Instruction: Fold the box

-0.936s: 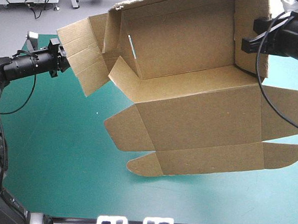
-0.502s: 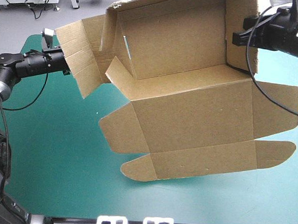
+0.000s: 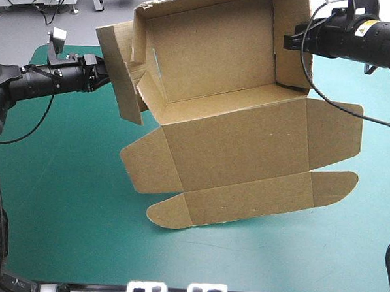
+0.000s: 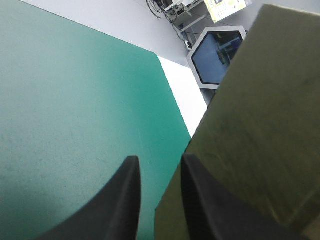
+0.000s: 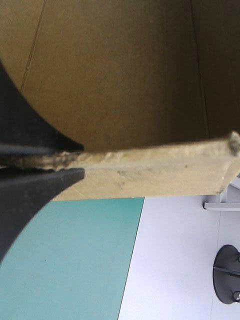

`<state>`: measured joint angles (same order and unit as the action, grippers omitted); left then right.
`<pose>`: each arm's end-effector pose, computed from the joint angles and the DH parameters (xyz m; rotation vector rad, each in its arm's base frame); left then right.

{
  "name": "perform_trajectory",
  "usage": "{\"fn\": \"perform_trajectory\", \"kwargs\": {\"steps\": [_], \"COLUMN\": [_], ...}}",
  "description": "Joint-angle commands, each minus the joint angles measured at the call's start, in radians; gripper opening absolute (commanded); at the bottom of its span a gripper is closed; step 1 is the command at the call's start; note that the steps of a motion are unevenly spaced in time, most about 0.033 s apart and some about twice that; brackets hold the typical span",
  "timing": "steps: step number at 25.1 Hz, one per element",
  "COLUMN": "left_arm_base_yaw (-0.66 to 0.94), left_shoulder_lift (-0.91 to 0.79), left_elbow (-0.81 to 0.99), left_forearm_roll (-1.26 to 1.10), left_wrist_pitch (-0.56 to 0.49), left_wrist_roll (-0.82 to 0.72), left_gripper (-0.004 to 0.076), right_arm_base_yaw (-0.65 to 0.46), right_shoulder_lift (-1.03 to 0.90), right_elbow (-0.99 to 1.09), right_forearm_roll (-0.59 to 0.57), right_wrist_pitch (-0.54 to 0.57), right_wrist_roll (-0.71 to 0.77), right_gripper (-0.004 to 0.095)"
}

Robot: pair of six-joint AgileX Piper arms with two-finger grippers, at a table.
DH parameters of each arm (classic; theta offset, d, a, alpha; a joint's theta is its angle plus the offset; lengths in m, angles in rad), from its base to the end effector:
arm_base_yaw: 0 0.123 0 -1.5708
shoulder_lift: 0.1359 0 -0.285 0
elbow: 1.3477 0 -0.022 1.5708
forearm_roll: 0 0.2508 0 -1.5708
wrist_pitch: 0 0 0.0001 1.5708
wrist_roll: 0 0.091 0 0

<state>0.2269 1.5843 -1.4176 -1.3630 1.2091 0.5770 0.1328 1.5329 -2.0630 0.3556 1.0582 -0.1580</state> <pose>0.3352 -0.0081 0.3868 -0.0048 2.0323 -1.3606 0.2928 0.0670 0.5349 -0.3095 1.9611 0.4059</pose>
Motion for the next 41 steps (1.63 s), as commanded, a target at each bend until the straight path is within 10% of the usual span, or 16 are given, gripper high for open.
{"fn": "perform_trajectory", "kwargs": {"steps": [1, 16, 41], "left_arm_base_yaw": [-0.009, -0.152, -0.166], "left_shoulder_lift": [-0.062, -0.119, -0.15], "left_elbow": [-0.032, -0.032, -0.032], "left_forearm_roll": [-0.07, -0.068, -0.088], "left_wrist_pitch": [0.092, 0.087, 0.087], "left_wrist_roll": [0.01, 0.062, 0.066], "left_gripper": [0.0204, 0.0338, 0.034], "right_arm_base_yaw": [-0.001, -0.001, -0.001], "right_shoulder_lift": [-0.027, 0.001, 0.039], "right_elbow": [-0.028, -0.028, -0.028], "right_forearm_roll": [0.046, 0.047, 0.058], "right_wrist_pitch": [-0.096, -0.116, -0.119], "right_wrist_roll": [0.001, -0.004, 0.0], "right_gripper": [-0.0019, -0.0019, -0.0019]}}
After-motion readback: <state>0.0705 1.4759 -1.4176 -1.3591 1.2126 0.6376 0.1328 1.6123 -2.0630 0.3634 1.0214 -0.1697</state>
